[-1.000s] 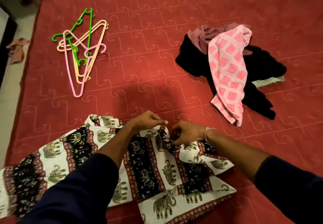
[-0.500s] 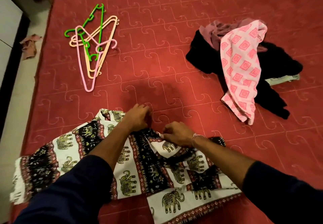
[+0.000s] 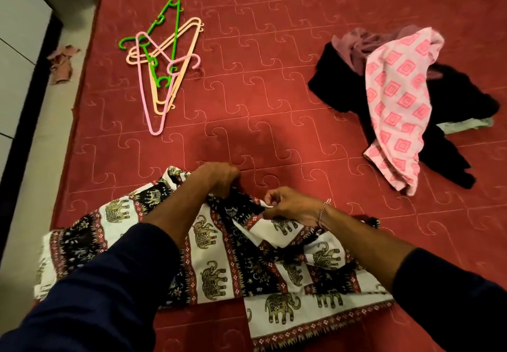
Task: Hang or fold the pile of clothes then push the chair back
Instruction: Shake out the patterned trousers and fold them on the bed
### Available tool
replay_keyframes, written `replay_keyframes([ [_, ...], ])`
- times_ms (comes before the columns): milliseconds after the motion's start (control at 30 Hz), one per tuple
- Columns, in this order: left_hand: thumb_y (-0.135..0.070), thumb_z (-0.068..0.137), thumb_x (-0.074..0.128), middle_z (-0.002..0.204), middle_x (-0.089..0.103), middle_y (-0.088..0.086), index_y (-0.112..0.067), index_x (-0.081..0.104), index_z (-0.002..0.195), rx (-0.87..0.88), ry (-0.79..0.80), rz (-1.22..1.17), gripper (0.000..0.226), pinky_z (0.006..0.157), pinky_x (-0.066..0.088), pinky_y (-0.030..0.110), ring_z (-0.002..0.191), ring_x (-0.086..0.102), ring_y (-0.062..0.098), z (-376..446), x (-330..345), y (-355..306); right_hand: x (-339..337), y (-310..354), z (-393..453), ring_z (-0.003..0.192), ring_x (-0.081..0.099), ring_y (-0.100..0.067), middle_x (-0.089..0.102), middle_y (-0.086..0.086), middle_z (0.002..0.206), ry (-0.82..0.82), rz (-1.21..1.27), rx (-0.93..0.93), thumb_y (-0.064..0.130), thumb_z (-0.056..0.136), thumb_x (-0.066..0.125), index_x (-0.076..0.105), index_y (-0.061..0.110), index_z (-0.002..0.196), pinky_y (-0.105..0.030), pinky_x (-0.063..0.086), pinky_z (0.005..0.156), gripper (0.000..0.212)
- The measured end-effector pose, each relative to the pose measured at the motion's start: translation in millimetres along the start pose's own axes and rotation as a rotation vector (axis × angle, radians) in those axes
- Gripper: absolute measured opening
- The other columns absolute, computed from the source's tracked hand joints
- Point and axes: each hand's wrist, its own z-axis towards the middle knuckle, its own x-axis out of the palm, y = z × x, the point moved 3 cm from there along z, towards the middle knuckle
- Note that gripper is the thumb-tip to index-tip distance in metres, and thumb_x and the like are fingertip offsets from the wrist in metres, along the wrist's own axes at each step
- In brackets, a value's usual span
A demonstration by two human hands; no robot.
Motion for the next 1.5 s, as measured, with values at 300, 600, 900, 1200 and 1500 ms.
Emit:
replay_keyframes([
  [300,-0.017,0.096,0.063,0.096,0.058,0.003,-0.010,0.058,0.110,-0.074,-0.170,-0.091,0.017,0.075,0.049,0.024,0.087,0.058,0.016,6,24,17,3,3,11,0.071,0.058,-0.014,0.067,-0.003,0.087,-0.098,-0.339,-0.015,0.024,0.079,0.083,0.070,0.003,0.105,-0.026,0.047,0.061,0.036],
  [600,-0.014,0.097,0.060,0.102,0.057,0.005,-0.009,0.056,0.112,-0.079,-0.258,-0.118,0.016,0.082,0.050,0.026,0.091,0.056,0.016,15,34,23,-23,12,-16,0.133,0.050,-0.029,0.056,-0.014,0.143,-0.021,0.292,-0.156,0.052,0.079,0.077,0.072,0.018,0.115,-0.053,0.032,0.117,0.050],
  [900,-0.009,0.097,0.060,0.101,0.062,0.007,-0.006,0.049,0.115,-0.098,-0.307,-0.035,0.021,0.089,0.056,0.037,0.091,0.063,0.021,15,29,19,-103,47,-72,0.120,0.058,-0.030,0.061,-0.005,0.133,-0.182,-0.390,0.068,0.064,0.083,0.065,0.058,0.014,0.131,-0.056,0.036,0.113,0.069],
  [1200,-0.005,0.097,0.057,0.091,0.051,0.001,-0.008,0.040,0.118,-0.113,-0.377,-0.011,0.028,0.078,0.053,0.028,0.081,0.055,0.013,9,26,21,-187,26,-76,0.079,0.046,-0.019,0.052,0.002,0.072,-0.985,-1.402,0.214,0.028,0.102,0.043,0.051,0.018,0.081,-0.036,0.035,0.089,0.025],
  [1500,-0.007,0.077,0.082,0.100,0.054,0.004,-0.013,0.031,0.114,-0.178,-0.285,-0.275,0.063,0.084,0.053,0.028,0.092,0.056,0.018,10,10,28,-241,21,-99,0.083,0.063,-0.022,0.069,0.000,0.088,-0.575,-0.658,-0.061,0.026,0.076,0.087,0.064,0.014,0.095,-0.032,0.048,0.072,0.032],
])
